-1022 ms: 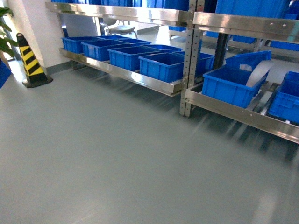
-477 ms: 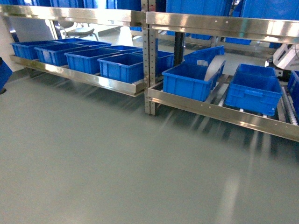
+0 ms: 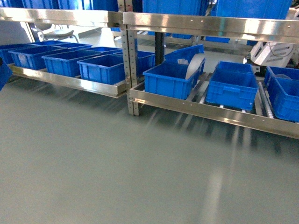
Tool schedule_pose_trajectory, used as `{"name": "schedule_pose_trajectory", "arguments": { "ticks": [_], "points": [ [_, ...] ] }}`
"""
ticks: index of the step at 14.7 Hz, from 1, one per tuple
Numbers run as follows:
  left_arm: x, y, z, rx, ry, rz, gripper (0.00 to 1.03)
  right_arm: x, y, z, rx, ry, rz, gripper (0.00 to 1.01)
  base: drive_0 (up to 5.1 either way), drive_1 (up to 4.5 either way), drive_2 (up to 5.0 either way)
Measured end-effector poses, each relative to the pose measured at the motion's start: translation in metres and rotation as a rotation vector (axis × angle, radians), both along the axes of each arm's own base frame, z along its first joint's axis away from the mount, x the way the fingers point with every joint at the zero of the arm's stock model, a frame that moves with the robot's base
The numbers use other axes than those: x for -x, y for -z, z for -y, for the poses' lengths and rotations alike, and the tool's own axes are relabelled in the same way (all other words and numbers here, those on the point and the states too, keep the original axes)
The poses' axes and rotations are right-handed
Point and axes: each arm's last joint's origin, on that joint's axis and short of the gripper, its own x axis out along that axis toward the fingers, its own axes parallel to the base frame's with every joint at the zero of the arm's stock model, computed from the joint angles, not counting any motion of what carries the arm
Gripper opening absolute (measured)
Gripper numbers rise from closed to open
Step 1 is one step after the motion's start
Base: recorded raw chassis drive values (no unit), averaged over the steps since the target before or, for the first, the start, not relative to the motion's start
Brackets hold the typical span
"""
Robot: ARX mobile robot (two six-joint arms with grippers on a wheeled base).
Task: Sort blue parts and orange caps into right shelf containers
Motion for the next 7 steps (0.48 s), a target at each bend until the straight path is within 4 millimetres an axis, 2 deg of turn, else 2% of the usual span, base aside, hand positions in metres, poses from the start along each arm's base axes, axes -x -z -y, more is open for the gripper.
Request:
{"name": "schedule_pose_trajectory", "arguments": {
  "ticks": [7],
  "points": [
    [0.0000, 0.0000, 0.0000, 0.000, 0.001, 0.000, 0.44, 0.0000, 0.0000, 0.0000, 0.000, 0.000, 0.000, 0.44, -1.6, -1.55, -1.6]
  ]
}}
